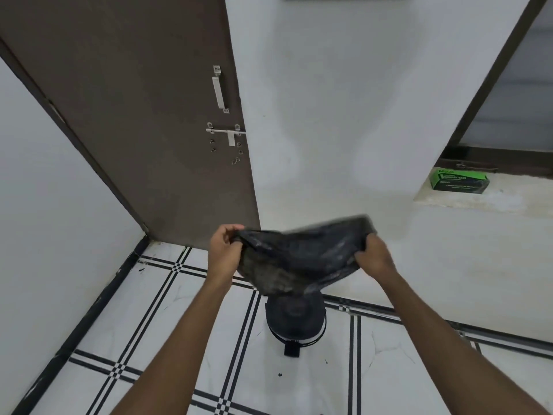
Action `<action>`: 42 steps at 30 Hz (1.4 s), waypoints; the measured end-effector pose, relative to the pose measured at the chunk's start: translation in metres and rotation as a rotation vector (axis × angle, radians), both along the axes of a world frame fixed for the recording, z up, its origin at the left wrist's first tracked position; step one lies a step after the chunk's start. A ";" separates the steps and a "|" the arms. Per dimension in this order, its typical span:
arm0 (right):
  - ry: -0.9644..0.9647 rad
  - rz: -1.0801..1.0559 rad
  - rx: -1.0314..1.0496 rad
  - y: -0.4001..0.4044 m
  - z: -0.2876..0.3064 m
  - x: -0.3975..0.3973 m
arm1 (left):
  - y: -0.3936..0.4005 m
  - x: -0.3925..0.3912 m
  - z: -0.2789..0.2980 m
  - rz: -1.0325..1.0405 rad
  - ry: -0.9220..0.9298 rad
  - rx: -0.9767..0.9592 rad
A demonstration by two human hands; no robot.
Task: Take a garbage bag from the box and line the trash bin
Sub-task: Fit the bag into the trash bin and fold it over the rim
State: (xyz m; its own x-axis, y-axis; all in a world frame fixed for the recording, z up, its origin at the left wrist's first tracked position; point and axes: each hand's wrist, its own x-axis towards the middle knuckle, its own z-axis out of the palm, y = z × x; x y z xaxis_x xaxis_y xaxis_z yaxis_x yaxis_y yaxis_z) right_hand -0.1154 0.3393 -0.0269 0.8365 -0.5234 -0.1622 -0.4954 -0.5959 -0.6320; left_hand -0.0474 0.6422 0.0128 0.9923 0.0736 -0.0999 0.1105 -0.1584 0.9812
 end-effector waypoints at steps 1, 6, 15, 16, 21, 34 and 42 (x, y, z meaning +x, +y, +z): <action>-0.177 -0.071 -0.057 0.007 0.011 -0.001 | 0.008 -0.002 0.003 0.012 -0.121 0.046; 0.111 0.092 -0.259 0.026 -0.033 -0.046 | 0.084 -0.017 -0.067 -0.206 -0.190 0.614; 0.508 0.237 -0.029 0.060 -0.087 -0.065 | 0.130 -0.023 -0.120 -0.161 0.409 0.450; 0.425 0.171 -0.021 0.060 -0.091 -0.059 | 0.130 -0.020 -0.116 -0.147 0.343 0.476; 0.115 -0.025 -0.045 0.054 -0.103 -0.048 | 0.144 -0.015 -0.102 -0.461 -0.004 0.691; 0.466 0.082 0.235 0.074 -0.091 -0.069 | 0.149 -0.025 -0.114 -0.451 -0.091 0.715; 0.378 0.107 0.213 0.080 -0.081 -0.050 | 0.155 -0.005 -0.102 -0.441 -0.147 0.866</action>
